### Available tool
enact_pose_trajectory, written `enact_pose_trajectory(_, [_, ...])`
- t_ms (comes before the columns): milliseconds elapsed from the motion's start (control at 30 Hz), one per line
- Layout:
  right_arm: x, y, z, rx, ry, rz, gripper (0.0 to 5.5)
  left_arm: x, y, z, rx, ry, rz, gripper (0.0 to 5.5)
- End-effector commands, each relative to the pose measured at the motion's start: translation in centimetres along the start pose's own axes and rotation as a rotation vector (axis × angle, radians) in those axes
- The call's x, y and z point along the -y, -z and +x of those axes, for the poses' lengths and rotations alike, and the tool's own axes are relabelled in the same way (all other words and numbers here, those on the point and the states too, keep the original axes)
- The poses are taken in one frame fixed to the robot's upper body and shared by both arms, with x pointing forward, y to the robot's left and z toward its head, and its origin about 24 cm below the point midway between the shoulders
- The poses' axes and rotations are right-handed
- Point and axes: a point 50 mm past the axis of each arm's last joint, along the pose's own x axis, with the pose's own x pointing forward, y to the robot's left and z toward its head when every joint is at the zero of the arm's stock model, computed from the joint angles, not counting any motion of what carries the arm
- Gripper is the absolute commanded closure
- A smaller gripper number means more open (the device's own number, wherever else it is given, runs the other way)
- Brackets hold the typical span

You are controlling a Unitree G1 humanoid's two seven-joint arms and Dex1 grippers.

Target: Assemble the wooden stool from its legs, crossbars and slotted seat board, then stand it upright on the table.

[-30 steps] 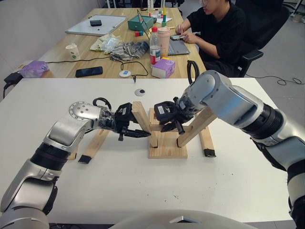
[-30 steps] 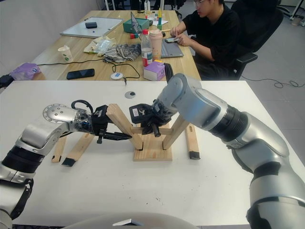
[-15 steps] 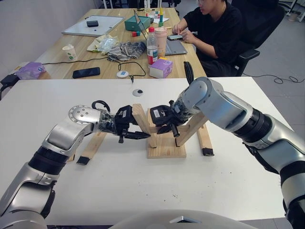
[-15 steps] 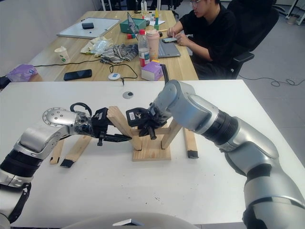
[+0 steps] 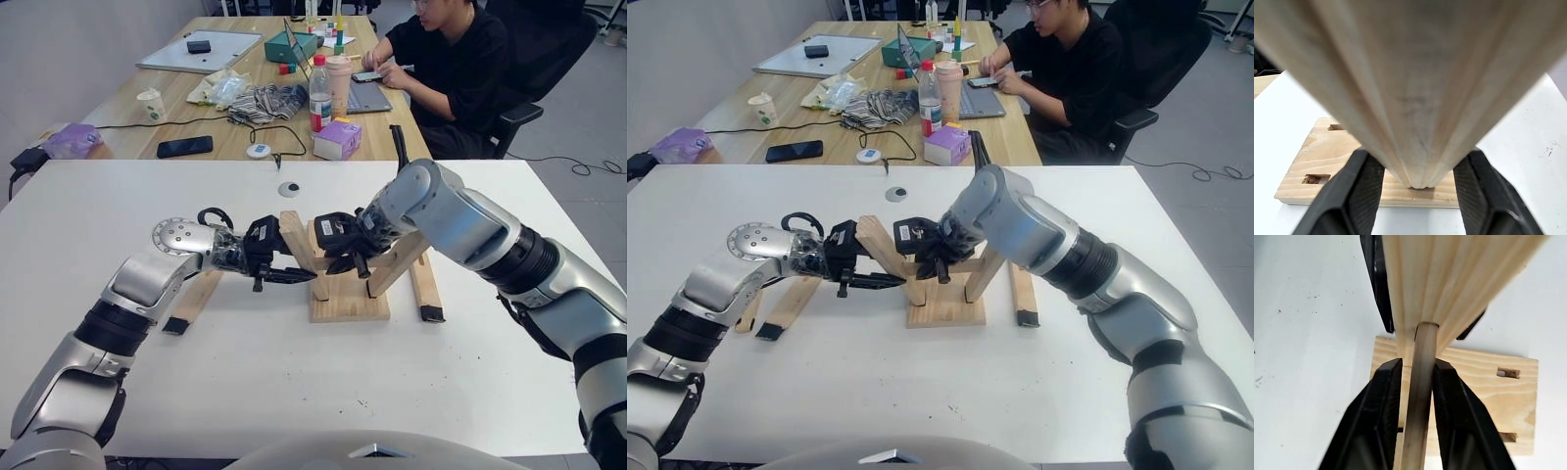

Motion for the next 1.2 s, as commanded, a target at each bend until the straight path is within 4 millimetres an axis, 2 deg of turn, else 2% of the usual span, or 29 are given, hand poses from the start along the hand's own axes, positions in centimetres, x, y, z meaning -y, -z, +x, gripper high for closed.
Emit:
enact_pose_trajectory(33, [0.7, -1.6, -2.7, 0.136, 0.012, 0.042, 3.73, 1.9, 6.4, 0.6, -0.331, 0.03, -0.216, 3.49])
enact_pose_trajectory(167, [0.7, -1.6, -6.7, 0.201, 0.039, 0.048, 3.02, 1.0, 3.6, -0.5, -0.303, 0.017, -0.129, 3.49])
enact_pose_trajectory(333, [1.4, -1.2, -11.0, 0.325, 0.087, 0.113, 2.15, 1.1, 2.0, -1.0, -0.265, 0.011, -0.083, 3.49])
enact_pose_trajectory(433, [2.5, -0.3, -12.4, 0.387, 0.157, 0.189, 1.81, 1.0, 1.6, -1.1, -0.223, -0.01, -0.096, 3.49])
enact_pose_trajectory(533, [3.2, 1.5, -13.7, 0.451, 0.232, 0.284, 1.24, 0.4, 0.9, -1.5, -0.201, -0.043, -0.106, 3.49])
enact_pose_trajectory(567, [3.2, 2.0, -14.0, 0.469, 0.252, 0.308, 1.05, 0.2, 0.6, -1.7, -0.193, -0.047, -0.104, 3.13])
enact_pose_trajectory(633, [3.2, 3.0, -14.6, 0.503, 0.297, 0.357, 0.94, -0.2, -0.2, -2.2, -0.167, -0.057, -0.097, 2.88])
enact_pose_trajectory(733, [2.9, 5.1, -14.7, 0.555, 0.357, 0.45, 0.94, -0.6, -1.2, -2.7, -0.129, -0.058, -0.094, 2.36])
enact_pose_trajectory(833, [2.8, 7.3, -14.8, 0.586, 0.465, 0.532, 0.94, -0.3, -1.3, -3.3, -0.119, -0.051, -0.102, 1.9])
enact_pose_trajectory(900, [3.0, 9.7, -14.9, 0.553, 0.635, 0.596, 0.94, 0.3, -0.5, -4.5, -0.127, -0.066, -0.132, 1.61])
enact_pose_trajectory(1033, [2.1, 14.0, -13.3, 0.484, 0.826, 0.692, 0.94, 0.9, 2.5, -6.7, -0.17, -0.162, -0.21, 1.61])
enact_pose_trajectory(1133, [-0.8, 17.1, -11.8, 0.302, 0.785, 0.668, 0.94, 1.0, 4.3, -6.8, -0.164, -0.207, -0.275, 1.61])
enact_pose_trajectory(1200, [-2.8, 18.7, -10.7, 0.18, 0.717, 0.608, 0.94, 0.2, 5.6, -7.0, -0.182, -0.305, -0.351, 1.61])
